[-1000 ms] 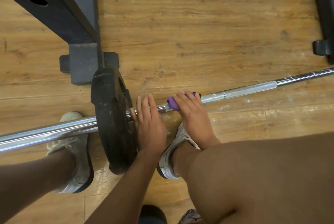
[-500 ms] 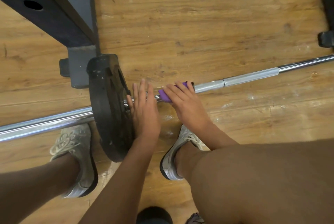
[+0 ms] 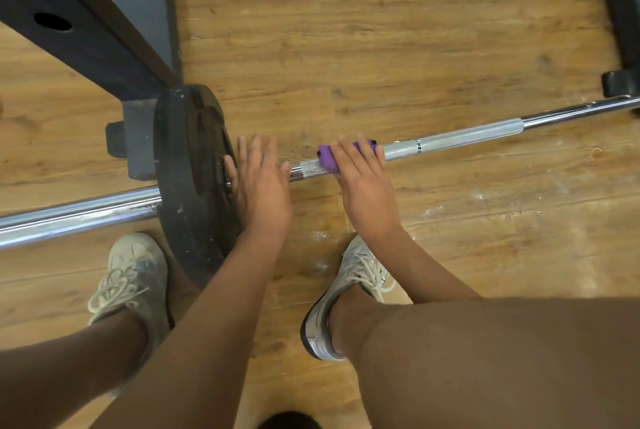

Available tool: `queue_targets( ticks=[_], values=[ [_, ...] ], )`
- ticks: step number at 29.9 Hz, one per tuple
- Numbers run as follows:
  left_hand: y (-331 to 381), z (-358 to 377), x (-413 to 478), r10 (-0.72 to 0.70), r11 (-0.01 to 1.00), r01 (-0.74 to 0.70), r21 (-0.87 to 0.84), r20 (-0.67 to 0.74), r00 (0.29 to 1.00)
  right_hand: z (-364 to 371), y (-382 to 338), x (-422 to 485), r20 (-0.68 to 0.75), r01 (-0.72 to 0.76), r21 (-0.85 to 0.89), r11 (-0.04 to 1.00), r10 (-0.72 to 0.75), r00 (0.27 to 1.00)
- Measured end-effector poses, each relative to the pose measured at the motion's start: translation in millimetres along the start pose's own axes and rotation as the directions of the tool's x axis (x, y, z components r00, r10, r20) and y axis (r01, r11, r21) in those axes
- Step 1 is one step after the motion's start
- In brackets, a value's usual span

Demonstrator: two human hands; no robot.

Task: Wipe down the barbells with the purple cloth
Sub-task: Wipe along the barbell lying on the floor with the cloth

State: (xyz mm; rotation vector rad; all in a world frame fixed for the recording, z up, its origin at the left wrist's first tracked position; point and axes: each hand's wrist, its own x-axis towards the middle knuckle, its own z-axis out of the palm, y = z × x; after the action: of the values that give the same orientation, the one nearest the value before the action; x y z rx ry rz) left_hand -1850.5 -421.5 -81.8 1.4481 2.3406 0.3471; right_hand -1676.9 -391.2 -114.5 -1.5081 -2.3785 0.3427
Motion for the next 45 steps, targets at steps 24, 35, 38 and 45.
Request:
queue_targets(
  ticks=[24,35,38,45],
  values=[
    [0,8,22,0.035,0.996,-0.044,-0.077,-0.112,0.993,8,-12,57,0.001,-0.047,-0.043,0.998,0.048,0.999],
    [1,6,23,0.026,0.995,-0.035,-0.094,-0.099,0.995,8,-10,49,0.042,0.1,0.059,0.993,-0.102,0.994],
    [2,4,22,0.035,0.994,-0.045,-0.101,-0.095,0.995,5,-2,51,0.013,0.08,0.063,0.995,-0.081,0.997],
    [6,-1,16,0.018,0.995,-0.023,-0.097,-0.051,0.999,6,-9,39,0.015,-0.011,0.112,0.994,0.01,1.0]
  ],
)
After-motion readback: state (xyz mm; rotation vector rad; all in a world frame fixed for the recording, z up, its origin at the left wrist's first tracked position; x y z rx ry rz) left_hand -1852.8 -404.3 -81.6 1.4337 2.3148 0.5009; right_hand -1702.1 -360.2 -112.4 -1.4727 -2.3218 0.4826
